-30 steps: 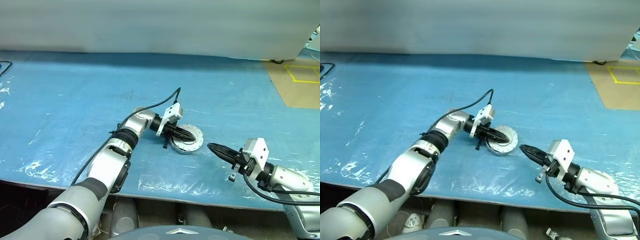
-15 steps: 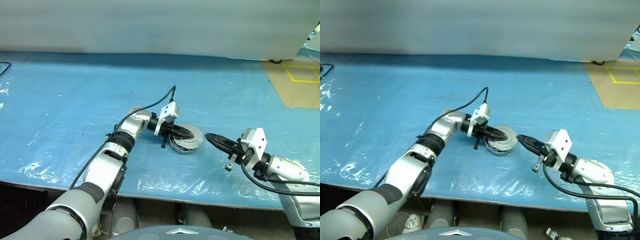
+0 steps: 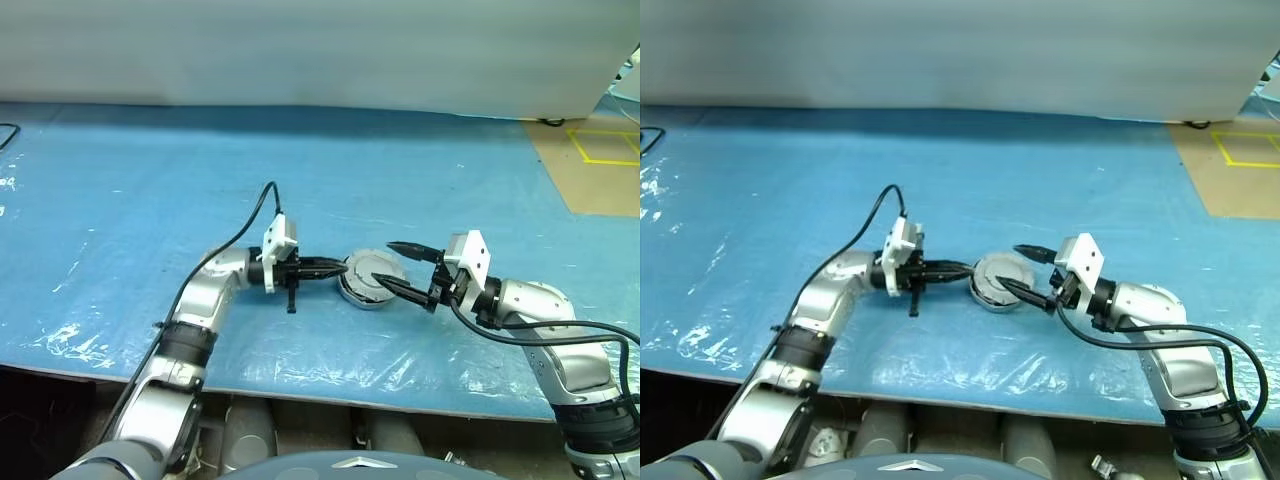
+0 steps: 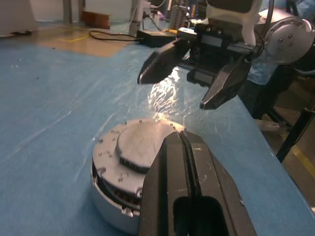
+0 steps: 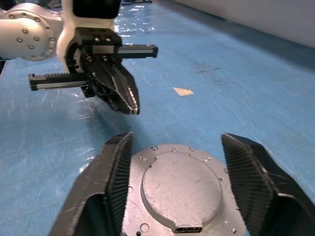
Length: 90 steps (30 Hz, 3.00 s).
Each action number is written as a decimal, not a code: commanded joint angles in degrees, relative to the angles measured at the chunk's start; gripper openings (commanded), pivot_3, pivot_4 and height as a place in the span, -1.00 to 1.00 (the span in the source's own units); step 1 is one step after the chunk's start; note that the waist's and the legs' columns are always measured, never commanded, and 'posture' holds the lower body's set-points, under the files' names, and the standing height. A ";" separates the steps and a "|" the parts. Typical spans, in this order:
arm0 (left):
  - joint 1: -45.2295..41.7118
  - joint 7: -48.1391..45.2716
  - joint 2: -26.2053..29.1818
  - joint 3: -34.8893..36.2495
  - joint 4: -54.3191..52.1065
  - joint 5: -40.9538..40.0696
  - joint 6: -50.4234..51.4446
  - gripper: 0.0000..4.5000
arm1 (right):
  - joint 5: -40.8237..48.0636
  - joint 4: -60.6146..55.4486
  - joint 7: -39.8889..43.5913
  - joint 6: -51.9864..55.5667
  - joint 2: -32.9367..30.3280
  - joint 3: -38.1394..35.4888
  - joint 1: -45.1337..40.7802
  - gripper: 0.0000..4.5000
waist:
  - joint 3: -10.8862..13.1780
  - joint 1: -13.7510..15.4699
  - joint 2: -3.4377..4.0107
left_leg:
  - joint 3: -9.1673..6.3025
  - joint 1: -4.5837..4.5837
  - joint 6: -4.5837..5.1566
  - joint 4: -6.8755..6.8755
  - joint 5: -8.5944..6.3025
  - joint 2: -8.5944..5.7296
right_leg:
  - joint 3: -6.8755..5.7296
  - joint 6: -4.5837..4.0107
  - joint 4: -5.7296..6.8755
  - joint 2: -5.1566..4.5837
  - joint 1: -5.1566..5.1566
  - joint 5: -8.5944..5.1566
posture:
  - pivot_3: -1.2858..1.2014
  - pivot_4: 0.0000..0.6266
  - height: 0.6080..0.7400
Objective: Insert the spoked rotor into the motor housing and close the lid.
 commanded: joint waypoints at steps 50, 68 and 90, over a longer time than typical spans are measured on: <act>8.18 9.30 5.18 -2.68 -3.43 -1.10 -8.07 -1.00 | -13.09 5.76 -3.37 8.77 2.08 12.82 -8.83 0.32 | -0.02 -1.03 0.02 | 0.17 0.17 -0.21 0.08 0.13 0.02 | 0.03 0.05 0.16 0.04 0.02 -0.02 | 0.03 -0.52 1.00; 7.50 9.71 5.04 -2.78 -1.78 -0.44 -10.20 -1.00 | -16.39 6.75 -5.66 12.85 1.21 15.39 -7.58 0.32 | -0.09 -1.30 0.04 | 0.22 0.31 -0.22 0.08 0.13 0.02 | 0.04 0.04 0.15 0.04 0.12 -0.03 | 0.03 -0.52 1.00; 6.43 10.05 4.68 -2.94 -0.24 -0.14 -11.08 -1.00 | -11.98 3.59 -8.82 21.22 4.06 14.21 -8.68 0.32 | -0.20 -1.26 0.02 | 0.23 0.60 -0.21 0.04 0.11 0.01 | 0.13 0.08 0.10 0.01 0.41 -0.05 | 0.03 -0.52 1.00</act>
